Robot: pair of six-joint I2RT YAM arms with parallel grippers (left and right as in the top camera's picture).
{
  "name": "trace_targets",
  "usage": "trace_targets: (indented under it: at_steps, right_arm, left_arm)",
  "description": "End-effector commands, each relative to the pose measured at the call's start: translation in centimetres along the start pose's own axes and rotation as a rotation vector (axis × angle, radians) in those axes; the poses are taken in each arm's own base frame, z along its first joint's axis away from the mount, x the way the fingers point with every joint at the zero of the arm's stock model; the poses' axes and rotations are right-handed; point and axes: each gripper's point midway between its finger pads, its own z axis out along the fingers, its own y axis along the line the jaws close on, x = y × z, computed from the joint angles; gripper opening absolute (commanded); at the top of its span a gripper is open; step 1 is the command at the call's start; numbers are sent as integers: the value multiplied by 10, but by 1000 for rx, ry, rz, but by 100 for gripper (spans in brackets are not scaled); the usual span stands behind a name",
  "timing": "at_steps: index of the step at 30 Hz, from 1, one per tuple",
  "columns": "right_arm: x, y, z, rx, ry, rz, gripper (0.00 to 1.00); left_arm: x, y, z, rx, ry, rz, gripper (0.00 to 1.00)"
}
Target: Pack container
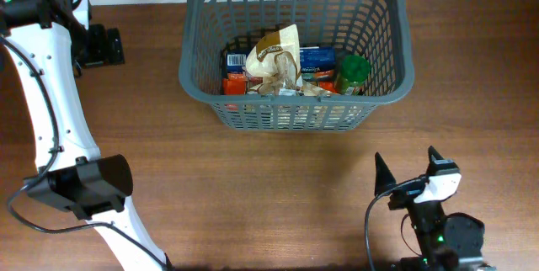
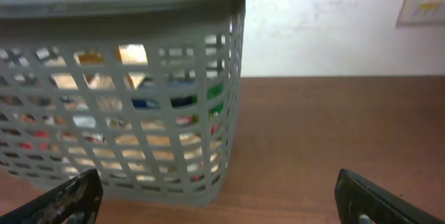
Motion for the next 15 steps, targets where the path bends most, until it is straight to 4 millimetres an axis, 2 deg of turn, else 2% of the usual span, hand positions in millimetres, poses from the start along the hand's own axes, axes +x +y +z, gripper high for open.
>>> trace_targets:
  at_steps: [1, 7, 15]
  right_arm:
    - [22, -1, 5, -3, 39, 0, 99]
    - [46, -3, 10, 0, 90, 5, 99]
    - [45, -3, 11, -3, 88, 5, 99]
  left_arm:
    - [1, 1, 1, 3, 4, -13, 99]
    - [1, 1, 1, 3, 4, -13, 99]
    - [1, 1, 1, 3, 4, -13, 99]
